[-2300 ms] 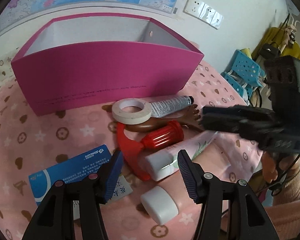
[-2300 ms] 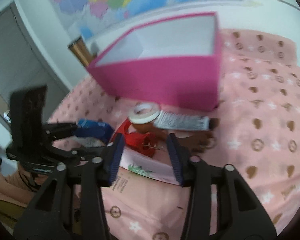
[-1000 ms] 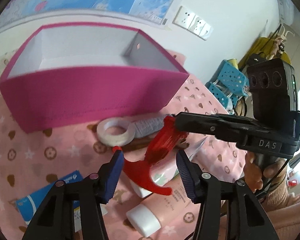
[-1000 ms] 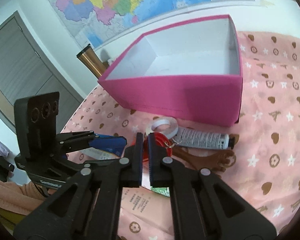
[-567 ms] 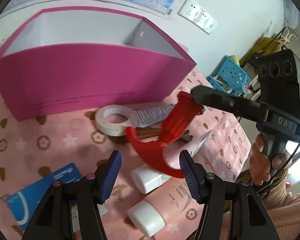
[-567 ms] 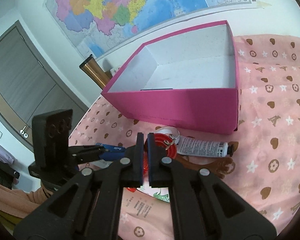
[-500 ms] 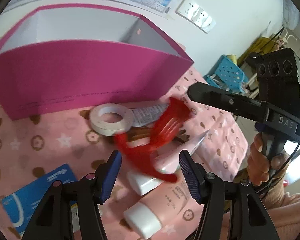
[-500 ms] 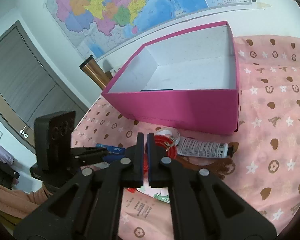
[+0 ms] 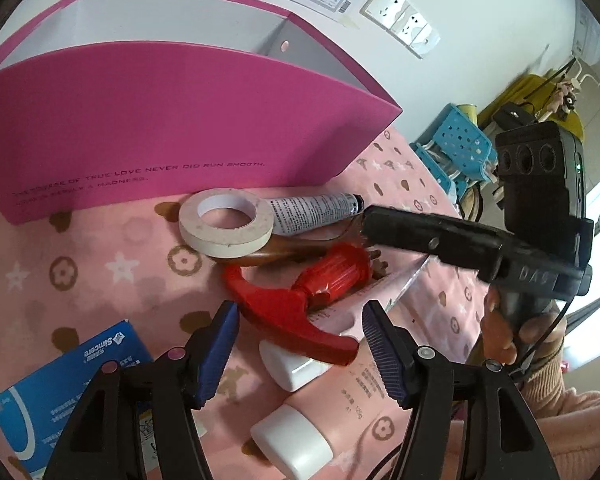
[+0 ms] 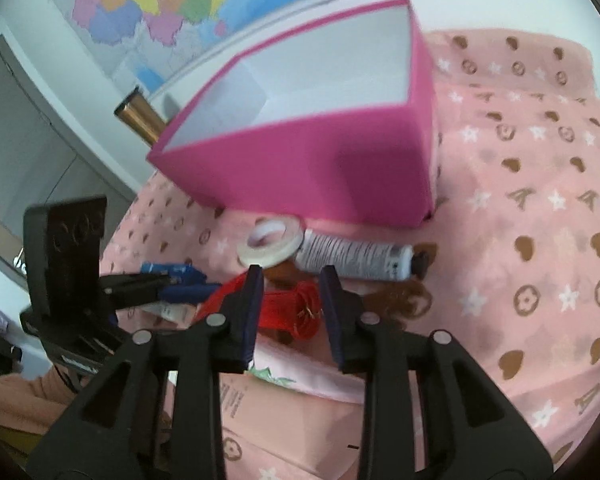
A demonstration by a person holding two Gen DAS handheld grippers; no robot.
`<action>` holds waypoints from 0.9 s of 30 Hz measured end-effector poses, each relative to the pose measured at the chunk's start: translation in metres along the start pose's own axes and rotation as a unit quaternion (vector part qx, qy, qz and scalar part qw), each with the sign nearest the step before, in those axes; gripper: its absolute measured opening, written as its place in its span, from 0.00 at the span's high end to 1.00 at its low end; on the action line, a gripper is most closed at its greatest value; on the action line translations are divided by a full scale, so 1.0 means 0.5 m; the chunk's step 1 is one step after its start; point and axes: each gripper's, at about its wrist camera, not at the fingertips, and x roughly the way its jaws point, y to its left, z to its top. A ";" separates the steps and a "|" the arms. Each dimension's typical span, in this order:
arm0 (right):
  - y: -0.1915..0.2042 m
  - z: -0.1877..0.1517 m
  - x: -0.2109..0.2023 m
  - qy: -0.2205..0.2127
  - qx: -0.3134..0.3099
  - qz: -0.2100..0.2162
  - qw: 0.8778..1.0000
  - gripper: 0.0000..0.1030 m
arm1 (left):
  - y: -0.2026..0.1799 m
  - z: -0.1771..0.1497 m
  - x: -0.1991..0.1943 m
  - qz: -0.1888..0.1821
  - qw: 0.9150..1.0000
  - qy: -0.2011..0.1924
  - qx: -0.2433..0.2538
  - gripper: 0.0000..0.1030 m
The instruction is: Organize rigid objects
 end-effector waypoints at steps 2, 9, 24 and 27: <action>0.008 -0.003 0.015 0.011 -0.012 -0.009 1.000 0.69 | 0.000 0.000 0.000 0.003 1.000 0.002 0.003 0.36; 0.003 -0.026 0.028 0.032 -0.019 -0.022 0.999 0.69 | -0.010 0.000 0.006 0.011 1.000 0.009 0.006 0.36; 0.031 -0.032 0.001 0.004 -0.053 -0.016 0.998 0.83 | -0.038 0.001 -0.016 0.031 0.999 -0.008 0.017 0.37; 0.042 -0.026 -0.017 -0.010 -0.056 -0.018 0.998 0.84 | -0.053 0.006 -0.035 0.031 0.999 -0.021 0.021 0.37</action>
